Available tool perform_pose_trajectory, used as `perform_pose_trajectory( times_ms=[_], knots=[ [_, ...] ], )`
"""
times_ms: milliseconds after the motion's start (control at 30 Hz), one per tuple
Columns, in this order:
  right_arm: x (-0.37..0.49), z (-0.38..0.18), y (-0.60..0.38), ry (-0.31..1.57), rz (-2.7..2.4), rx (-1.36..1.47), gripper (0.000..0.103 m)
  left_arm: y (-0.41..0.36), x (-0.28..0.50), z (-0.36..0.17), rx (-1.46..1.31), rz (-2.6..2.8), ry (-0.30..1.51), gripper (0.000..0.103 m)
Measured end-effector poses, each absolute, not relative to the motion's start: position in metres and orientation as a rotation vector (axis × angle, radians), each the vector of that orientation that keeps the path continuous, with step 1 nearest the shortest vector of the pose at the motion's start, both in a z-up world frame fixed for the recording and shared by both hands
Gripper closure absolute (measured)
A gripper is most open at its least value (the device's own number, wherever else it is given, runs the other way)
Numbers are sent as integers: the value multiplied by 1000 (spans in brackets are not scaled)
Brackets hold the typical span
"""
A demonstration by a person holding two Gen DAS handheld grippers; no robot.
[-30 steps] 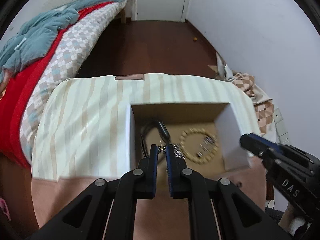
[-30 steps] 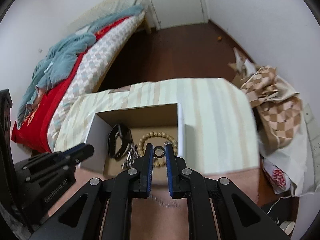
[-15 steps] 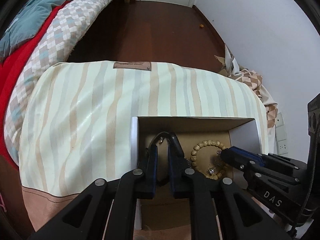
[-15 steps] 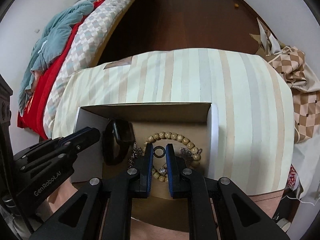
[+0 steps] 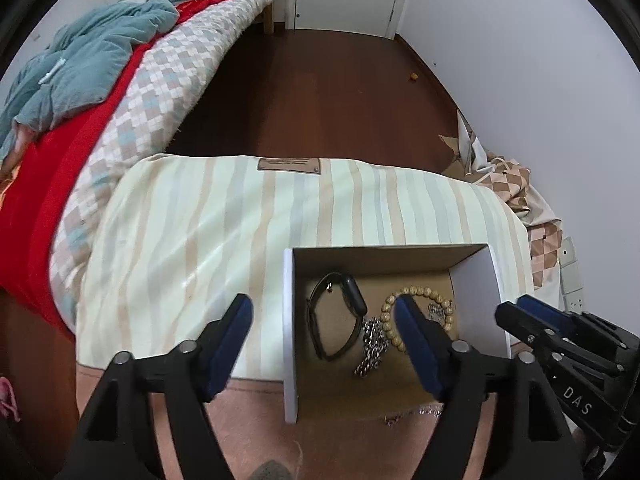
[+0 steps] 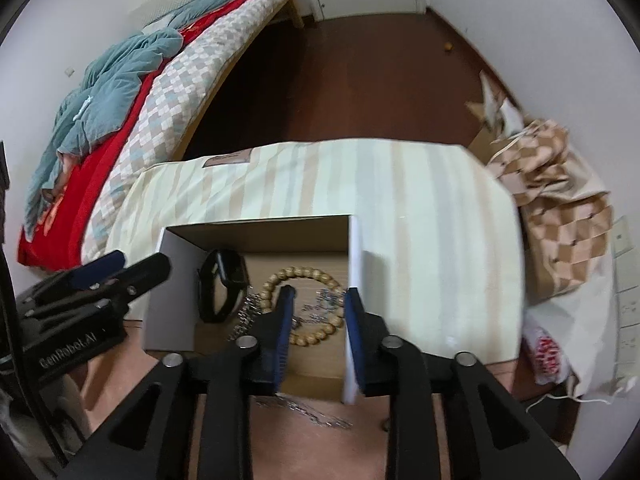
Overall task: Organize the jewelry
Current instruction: 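Open both tools to drop the earring and ring into the box, then withdraw both tools from the box back over the table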
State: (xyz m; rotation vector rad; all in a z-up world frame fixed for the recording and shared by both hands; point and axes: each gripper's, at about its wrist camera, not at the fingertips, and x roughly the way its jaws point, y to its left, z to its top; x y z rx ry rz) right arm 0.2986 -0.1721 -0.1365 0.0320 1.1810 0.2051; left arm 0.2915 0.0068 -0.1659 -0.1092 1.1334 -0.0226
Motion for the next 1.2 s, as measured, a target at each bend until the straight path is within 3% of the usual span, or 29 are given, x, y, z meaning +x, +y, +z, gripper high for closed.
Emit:
perform_pose_trajectory(
  times_ms=[33, 200, 300, 600, 1200],
  knots=[
    [295, -135, -173, 1175, 194, 20, 65, 7, 288, -164, -104, -16, 1126, 10],
    [269, -127, -170, 1129, 124, -84, 16, 3, 263, -157, -38, 41, 1080, 0],
    [256, -124, -167, 1105, 91, -125, 5, 3, 249, -155, -11, 67, 1065, 0],
    [215, -91, -167, 1028, 64, -130, 3, 8, 207, -136, 4, 114, 1030, 0],
    [126, -2, -160, 843, 81, -120, 3, 10, 119, -51, 11, 134, 823, 0]
  ],
)
